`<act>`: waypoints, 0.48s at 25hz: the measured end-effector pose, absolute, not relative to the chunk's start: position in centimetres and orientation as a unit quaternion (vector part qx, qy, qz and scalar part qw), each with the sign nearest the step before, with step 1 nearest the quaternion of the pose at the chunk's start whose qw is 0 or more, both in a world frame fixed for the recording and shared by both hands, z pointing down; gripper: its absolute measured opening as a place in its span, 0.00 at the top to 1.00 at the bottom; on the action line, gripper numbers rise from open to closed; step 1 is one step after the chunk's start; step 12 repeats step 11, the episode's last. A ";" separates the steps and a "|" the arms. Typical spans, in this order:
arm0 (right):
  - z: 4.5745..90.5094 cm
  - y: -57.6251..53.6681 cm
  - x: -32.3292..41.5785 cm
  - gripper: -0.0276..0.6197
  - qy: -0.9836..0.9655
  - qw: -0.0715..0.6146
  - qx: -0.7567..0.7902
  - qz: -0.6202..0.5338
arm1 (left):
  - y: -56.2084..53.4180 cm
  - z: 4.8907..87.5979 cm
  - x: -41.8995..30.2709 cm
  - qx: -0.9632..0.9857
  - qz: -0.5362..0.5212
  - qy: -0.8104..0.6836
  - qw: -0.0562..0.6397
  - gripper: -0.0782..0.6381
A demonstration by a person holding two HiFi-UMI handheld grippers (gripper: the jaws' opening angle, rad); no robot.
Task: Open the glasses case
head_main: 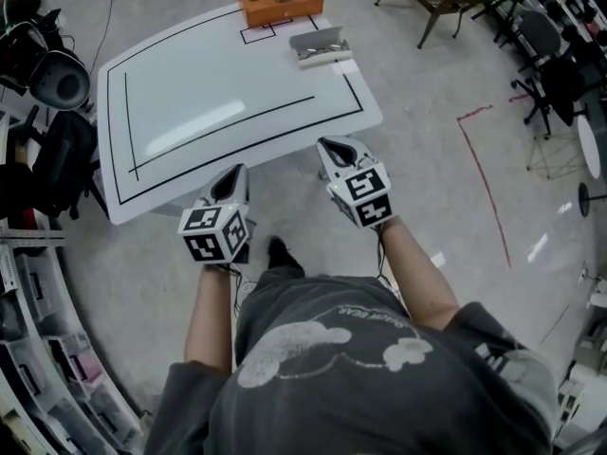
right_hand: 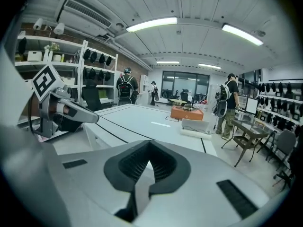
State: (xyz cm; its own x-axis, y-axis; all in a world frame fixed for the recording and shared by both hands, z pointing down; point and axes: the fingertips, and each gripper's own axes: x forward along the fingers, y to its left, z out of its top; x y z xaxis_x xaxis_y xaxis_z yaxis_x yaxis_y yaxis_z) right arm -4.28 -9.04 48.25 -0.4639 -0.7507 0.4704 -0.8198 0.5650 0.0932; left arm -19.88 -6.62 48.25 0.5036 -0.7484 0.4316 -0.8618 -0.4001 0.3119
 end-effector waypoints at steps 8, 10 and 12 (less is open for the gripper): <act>47.5 -3.4 -1.6 0.96 -0.865 0.227 0.443 0.066 | -0.4 47.3 -16.9 0.822 0.110 -0.502 0.247 0.89; 47.3 -1.9 -0.9 0.96 -0.867 0.226 0.439 0.063 | 1.2 47.1 -16.2 0.820 0.111 -0.505 0.245 0.89; 47.2 -1.1 -0.5 0.96 -0.869 0.226 0.437 0.062 | 2.0 47.0 -15.8 0.819 0.111 -0.507 0.245 0.89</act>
